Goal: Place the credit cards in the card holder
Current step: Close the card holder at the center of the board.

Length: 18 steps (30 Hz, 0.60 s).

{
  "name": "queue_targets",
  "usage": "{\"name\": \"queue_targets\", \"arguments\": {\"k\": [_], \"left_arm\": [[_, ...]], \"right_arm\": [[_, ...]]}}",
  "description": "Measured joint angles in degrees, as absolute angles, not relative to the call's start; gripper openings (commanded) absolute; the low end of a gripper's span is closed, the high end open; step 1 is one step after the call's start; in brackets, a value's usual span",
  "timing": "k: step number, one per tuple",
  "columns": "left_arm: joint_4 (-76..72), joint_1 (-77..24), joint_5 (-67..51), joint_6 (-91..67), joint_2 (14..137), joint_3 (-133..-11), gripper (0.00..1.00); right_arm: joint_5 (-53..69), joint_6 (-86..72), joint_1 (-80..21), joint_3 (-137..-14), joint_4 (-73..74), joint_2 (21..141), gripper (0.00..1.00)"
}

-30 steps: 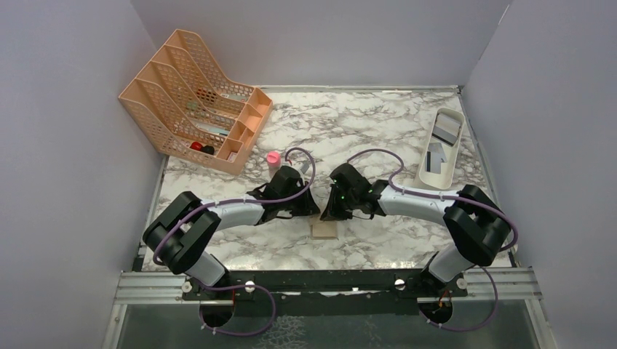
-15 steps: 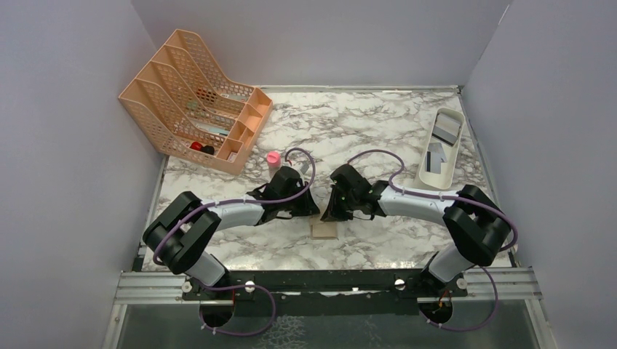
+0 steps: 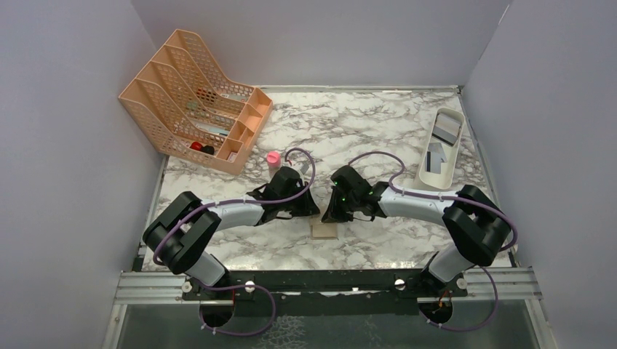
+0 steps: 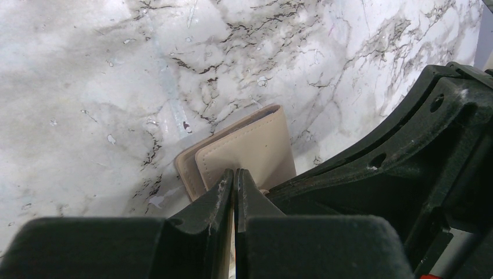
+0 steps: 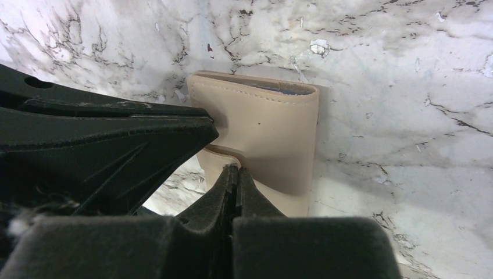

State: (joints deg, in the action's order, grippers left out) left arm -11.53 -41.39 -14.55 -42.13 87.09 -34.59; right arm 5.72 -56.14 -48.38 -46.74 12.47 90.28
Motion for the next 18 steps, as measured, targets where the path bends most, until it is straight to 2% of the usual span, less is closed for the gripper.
{"name": "queue_targets", "arguments": {"k": [18], "left_arm": [[-12.08,-41.56,-14.55,-42.13,86.61,-33.93,0.08]], "right_arm": [[5.41,-56.95,-48.38,-50.0,16.49,92.84,0.01]]}}
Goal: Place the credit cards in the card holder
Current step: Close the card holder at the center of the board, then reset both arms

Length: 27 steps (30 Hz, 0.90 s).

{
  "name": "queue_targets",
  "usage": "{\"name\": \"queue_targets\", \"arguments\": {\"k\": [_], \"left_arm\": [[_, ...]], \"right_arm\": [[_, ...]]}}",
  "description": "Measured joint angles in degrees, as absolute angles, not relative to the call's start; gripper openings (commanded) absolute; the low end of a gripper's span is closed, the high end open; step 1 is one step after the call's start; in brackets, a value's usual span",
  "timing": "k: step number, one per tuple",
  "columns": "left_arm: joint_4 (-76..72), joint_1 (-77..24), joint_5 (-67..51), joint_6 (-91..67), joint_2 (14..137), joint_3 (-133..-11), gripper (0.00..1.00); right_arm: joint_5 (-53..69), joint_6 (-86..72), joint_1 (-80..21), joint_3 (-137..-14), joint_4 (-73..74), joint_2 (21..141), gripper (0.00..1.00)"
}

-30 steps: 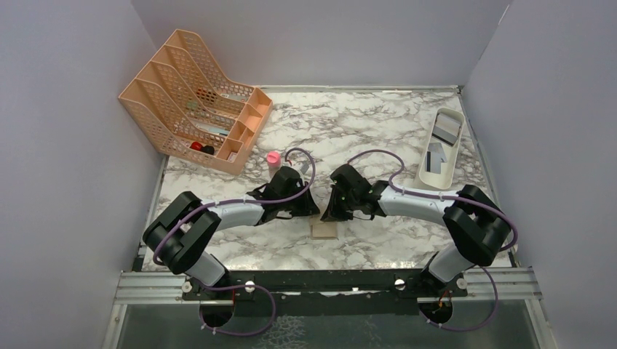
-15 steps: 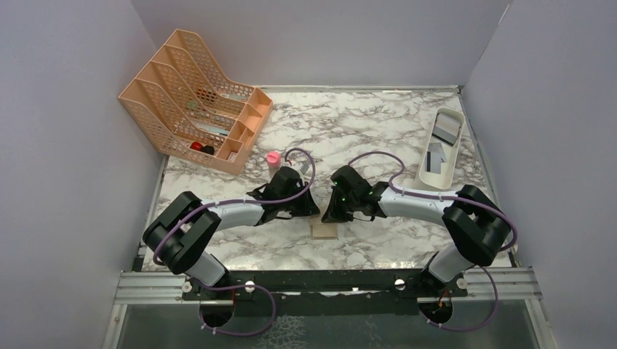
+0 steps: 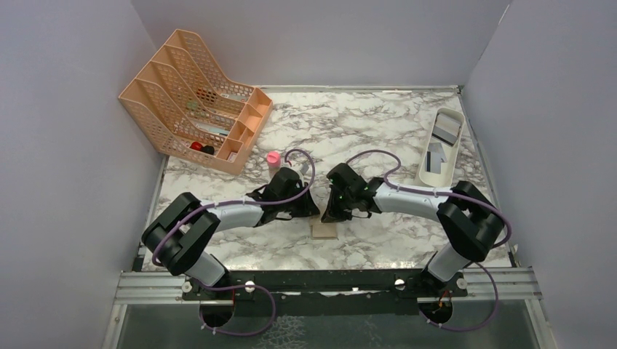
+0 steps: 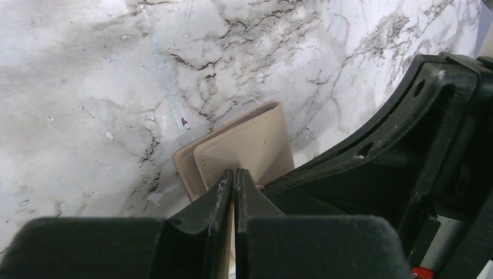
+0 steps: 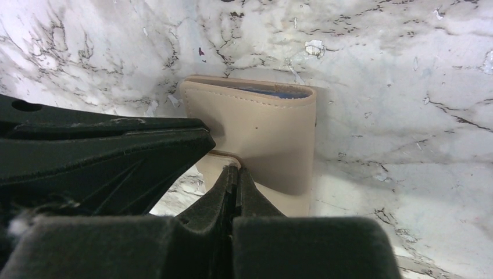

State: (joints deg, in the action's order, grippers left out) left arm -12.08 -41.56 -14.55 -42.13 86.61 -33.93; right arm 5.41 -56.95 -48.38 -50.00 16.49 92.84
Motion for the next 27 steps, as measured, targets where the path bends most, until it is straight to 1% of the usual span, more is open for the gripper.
{"name": "queue_targets", "arguments": {"k": [9,11,14,18,23,26,27], "left_arm": [[-12.36,-41.76,-14.57,-42.15,85.67,-32.95,0.08],[-12.29,-41.76,-14.55,-42.15,85.47,-32.93,0.09],[-11.6,-41.76,-14.52,-42.13,84.53,-32.95,0.1],[-8.73,-41.76,-13.78,-42.0,80.99,-33.26,0.15],[-2.24,-41.76,-10.66,-40.71,73.52,-36.27,0.24],[2.17,-41.76,-8.51,-39.77,68.1,-39.35,0.29],[3.53,-41.76,-7.88,-39.51,66.3,-40.27,0.31]], "right_arm": [[5.3,-57.25,-48.38,-52.47,19.88,94.37,0.01],[5.32,-57.19,-48.38,-52.62,20.03,94.37,0.03],[5.1,-56.77,-48.38,-53.36,20.93,94.35,0.15],[3.31,-55.2,-48.42,-54.19,23.51,92.66,0.31],[0.64,-52.84,-48.42,-54.28,25.98,82.54,0.47],[-0.54,-50.72,-48.42,-54.26,25.98,74.54,0.7],[-0.95,-49.8,-48.42,-54.11,25.74,72.29,0.74]]}}
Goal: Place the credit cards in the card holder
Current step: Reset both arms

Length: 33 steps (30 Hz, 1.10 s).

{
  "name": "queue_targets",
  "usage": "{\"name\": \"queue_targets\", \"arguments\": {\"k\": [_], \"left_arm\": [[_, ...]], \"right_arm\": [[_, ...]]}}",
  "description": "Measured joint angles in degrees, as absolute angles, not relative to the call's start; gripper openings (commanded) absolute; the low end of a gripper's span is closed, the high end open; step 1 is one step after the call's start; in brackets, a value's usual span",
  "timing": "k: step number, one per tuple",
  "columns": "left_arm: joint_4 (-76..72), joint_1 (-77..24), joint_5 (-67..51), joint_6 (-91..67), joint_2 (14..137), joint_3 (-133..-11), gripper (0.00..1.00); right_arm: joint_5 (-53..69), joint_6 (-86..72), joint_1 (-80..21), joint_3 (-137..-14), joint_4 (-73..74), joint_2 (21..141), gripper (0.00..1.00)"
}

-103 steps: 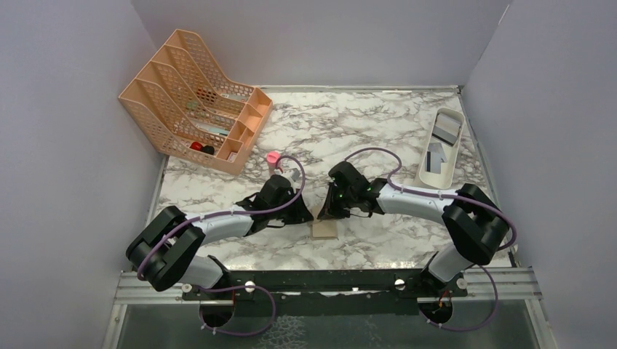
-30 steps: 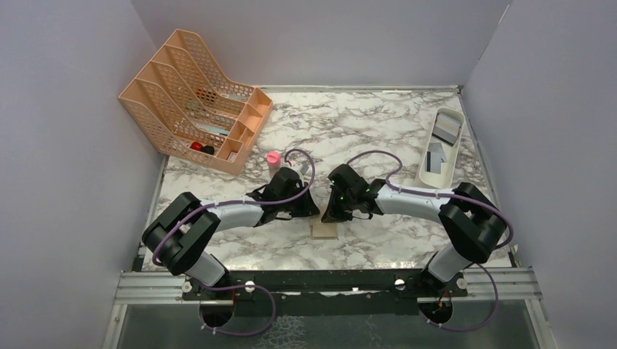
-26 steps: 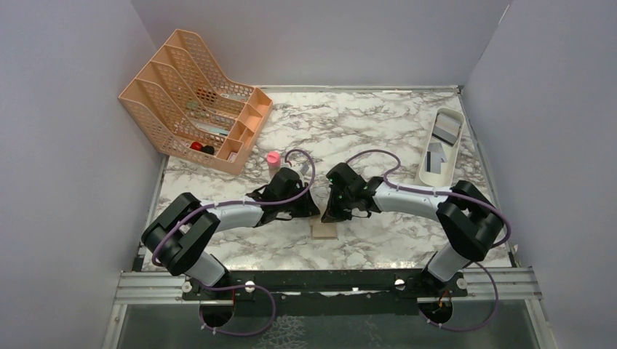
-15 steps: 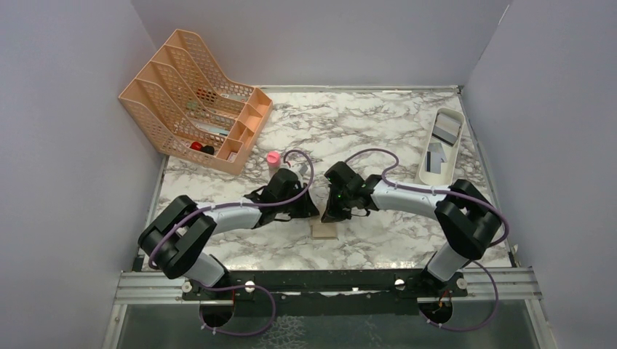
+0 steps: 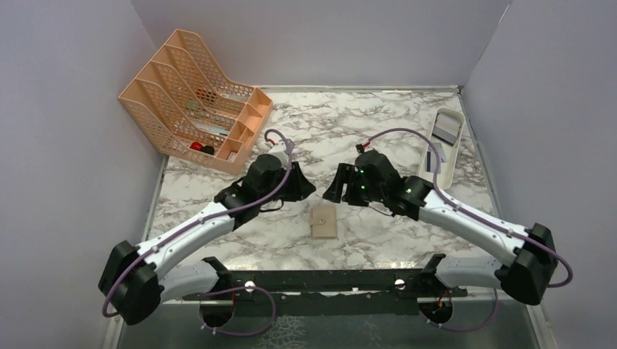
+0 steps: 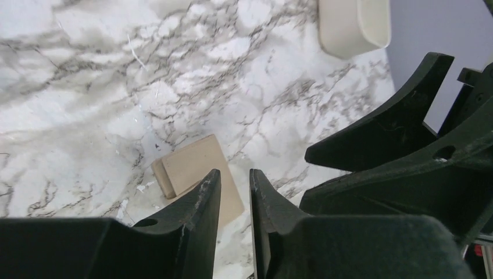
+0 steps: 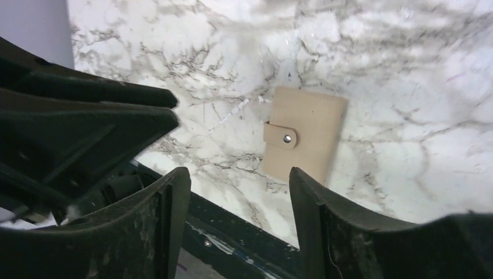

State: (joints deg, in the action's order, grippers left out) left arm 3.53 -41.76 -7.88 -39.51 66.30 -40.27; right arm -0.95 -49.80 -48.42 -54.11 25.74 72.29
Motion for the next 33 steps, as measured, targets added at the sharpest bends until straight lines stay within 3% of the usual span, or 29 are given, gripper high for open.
{"name": "queue_targets", "arguments": {"k": [3,5,6,7,8,21,33], "left_arm": [[8.19,-41.76,-5.8,-38.52,60.14,-43.13,0.41],[11.53,-41.76,-4.34,-37.8,56.05,-44.93,0.5],[12.97,-41.76,-3.79,-37.43,54.35,-45.69,0.57],[14.35,-41.76,-3.33,-37.06,52.77,-46.39,0.85],[15.79,-41.76,-2.92,-36.73,51.2,-47.11,0.97],[23.66,-41.76,1.21,-36.18,34.13,-45.95,0.99],[26.13,-41.76,2.07,-36.8,32.4,-43.79,0.99]], "right_arm": [[-3.11,-47.33,-48.42,-52.95,25.56,65.65,0.81],[-5.32,-46.06,-48.42,-52.27,26.35,61.63,0.97],[-6.33,-45.58,-48.42,-52.03,26.79,59.9,1.0],[-7.44,-45.19,-48.42,-51.83,27.24,58.22,1.0],[-8.58,-44.75,-48.42,-51.72,27.81,56.66,1.0],[-17.32,-44.56,-48.42,-48.49,33.17,44.38,1.0],[-16.84,-44.88,-48.42,-44.71,31.51,43.86,0.99]]}}
